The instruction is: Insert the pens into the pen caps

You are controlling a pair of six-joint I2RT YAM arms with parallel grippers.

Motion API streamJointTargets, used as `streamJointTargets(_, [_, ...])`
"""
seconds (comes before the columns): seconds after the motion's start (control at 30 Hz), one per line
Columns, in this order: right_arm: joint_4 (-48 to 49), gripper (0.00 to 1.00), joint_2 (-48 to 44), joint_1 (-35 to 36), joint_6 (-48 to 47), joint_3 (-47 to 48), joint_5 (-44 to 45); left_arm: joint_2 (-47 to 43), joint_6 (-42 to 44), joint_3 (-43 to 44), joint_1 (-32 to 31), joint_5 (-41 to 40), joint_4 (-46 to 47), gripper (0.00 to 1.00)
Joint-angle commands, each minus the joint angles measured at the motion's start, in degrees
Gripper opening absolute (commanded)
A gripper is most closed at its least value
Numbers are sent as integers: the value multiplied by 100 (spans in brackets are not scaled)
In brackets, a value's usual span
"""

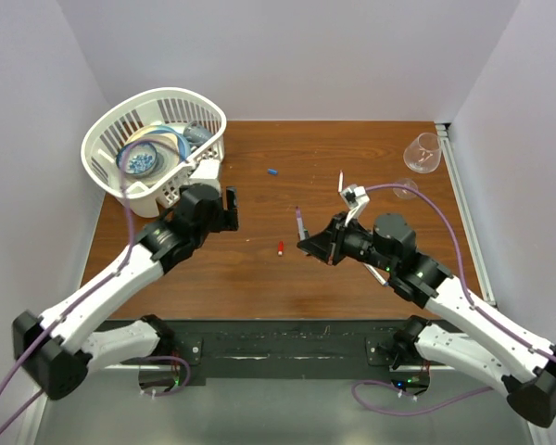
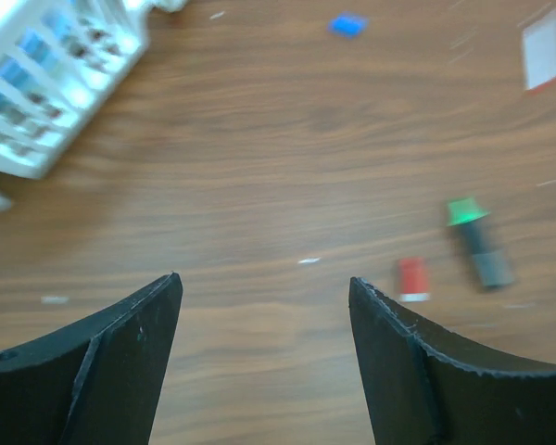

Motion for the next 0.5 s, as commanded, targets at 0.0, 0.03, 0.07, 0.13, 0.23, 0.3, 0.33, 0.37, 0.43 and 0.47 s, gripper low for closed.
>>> streamJointTargets(0.0, [-729,0,-368,30,-470,77,299,1336,2209,642,6,-1192,-1236,78])
streamJointTargets(0.03, [-904,0,-422,30,-531,112,316,1582,2393,669,6,-1246,-1420,77])
streamJointTargets(0.07, [-967,0,-483,30,-575,130,334,1985,2883,678,14,-1221,-1526,69])
streamJointTargets(0.13, [-1160,0,-641,30,-628,156,351,2216,3316,599,-3,-1098,-1606,65])
streamJointTargets(0.23, [-1423,0,-834,22,-690,209,360,1999,4422,310,-3,-73,-1046,63])
streamJointTargets(0.3, [-1573,0,-949,30,-725,227,404,1498,5328,117,6,848,-703,63])
streamJointTargets(0.33, [-1696,0,-1097,30,-725,218,482,1340,5827,-128,-3,1019,-327,63])
streamJointTargets(0.37, [-1741,0,-1177,30,-725,209,501,1190,6023,-209,-3,1099,-253,63])
streamJointTargets(0.43, [-1785,0,-1370,22,-699,183,562,1346,6532,-376,58,1092,-384,60])
streamJointTargets(0.47, [-1811,0,-1406,30,-690,183,588,1434,6657,-394,111,1100,-498,58])
